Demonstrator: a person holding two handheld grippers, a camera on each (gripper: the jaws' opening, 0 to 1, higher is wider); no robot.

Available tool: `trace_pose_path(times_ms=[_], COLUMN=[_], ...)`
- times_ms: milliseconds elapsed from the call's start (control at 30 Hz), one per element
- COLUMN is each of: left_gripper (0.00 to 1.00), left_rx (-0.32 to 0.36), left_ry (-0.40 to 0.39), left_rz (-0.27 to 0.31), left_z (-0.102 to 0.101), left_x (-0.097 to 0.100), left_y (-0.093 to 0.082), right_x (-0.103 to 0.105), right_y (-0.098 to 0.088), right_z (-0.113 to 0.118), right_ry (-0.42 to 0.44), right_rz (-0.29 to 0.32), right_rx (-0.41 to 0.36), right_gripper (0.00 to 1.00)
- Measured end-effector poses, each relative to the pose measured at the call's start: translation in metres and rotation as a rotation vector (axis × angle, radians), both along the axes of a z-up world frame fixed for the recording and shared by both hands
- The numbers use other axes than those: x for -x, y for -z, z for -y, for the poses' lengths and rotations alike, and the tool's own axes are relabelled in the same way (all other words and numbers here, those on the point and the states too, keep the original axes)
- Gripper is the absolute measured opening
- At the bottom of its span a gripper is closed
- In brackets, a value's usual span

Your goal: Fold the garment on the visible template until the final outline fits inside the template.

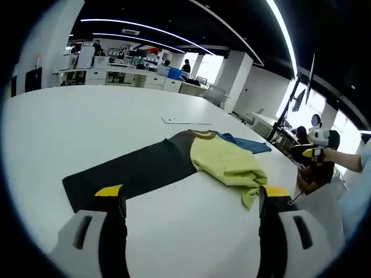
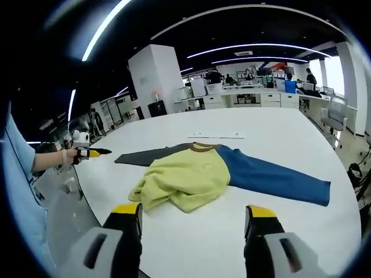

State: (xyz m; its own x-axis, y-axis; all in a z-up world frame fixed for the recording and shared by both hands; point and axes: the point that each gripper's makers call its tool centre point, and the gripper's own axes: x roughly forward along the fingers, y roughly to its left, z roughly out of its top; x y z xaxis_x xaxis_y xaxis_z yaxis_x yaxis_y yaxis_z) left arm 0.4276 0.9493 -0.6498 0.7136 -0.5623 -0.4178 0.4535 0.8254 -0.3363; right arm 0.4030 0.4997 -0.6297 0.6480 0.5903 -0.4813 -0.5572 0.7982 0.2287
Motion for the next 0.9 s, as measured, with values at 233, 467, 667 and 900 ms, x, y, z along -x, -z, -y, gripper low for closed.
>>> trace_pose_path(times_ms=[233,467,667,900], left_gripper=[0.89,0.84,0.77,0.54], left_rx=[-0.004,-0.013,0.012,0.045], left_ry=[0.002,0.033,0.037,0.104], left_rz=[0.019,0.048,0.059,0.050], left_z=[0.025,0.054,0.071,0.091], left_x=[0.004,0.010,0.014,0.023], left_y=[-0.005,-0.007,-0.005,0.007], right_x=[-0.003,-0.005,-0.010,-0.015], right_y=[0.005,0.017,0.018,0.022], right_z=[0.012,0.011,0.009,0.003], right_ry=[-0.032,-0.058,-0.085,-0.092], right_rz=[0.018,0.019,0.029,0.029], right_rx=[-0.016,-0.034,-0.047,-0.065], right_gripper=[0.71,0.68,0.67,0.65])
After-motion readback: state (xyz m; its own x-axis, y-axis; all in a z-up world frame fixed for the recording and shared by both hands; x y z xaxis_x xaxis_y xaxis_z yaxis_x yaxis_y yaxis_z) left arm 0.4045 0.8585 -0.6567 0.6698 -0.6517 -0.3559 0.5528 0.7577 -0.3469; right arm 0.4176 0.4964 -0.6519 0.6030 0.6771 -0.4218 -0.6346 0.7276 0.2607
